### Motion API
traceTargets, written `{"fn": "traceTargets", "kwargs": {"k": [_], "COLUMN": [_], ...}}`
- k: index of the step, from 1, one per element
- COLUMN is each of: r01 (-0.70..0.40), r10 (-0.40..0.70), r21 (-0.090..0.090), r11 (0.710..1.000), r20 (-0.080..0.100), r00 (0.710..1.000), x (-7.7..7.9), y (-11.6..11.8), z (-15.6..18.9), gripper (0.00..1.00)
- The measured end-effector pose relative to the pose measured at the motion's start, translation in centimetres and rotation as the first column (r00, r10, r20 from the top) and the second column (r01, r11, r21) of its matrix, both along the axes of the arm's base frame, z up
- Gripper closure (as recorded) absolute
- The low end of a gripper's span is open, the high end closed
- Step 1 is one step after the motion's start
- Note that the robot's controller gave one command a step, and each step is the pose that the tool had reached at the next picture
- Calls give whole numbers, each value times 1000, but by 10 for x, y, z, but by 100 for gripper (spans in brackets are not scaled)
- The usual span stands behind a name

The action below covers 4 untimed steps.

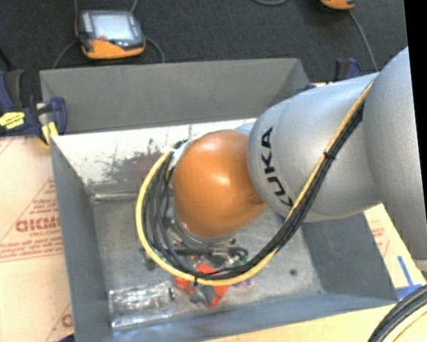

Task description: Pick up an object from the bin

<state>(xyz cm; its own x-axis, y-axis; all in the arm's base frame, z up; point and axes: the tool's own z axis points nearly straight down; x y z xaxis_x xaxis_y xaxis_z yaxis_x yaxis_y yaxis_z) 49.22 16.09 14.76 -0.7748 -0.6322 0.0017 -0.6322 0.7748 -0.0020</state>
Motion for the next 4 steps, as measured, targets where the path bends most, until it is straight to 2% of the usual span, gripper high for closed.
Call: {"fn": "traceTargets", "kwargs": {"k": [1,2,3,4], "r01": [-242,-317,-308,-310], "r10": [242,317,308,310], "r21": [0,3,4,2], "r11": [970,948,951,951], "r20": [0,12,43,10], "r00": [970,948,951,951], "x": [33,-11,-2,-19], "y": [-77,-35,-36,-23], "z": [-77,-75,-70,45], "gripper": [0,0,100,100]}}
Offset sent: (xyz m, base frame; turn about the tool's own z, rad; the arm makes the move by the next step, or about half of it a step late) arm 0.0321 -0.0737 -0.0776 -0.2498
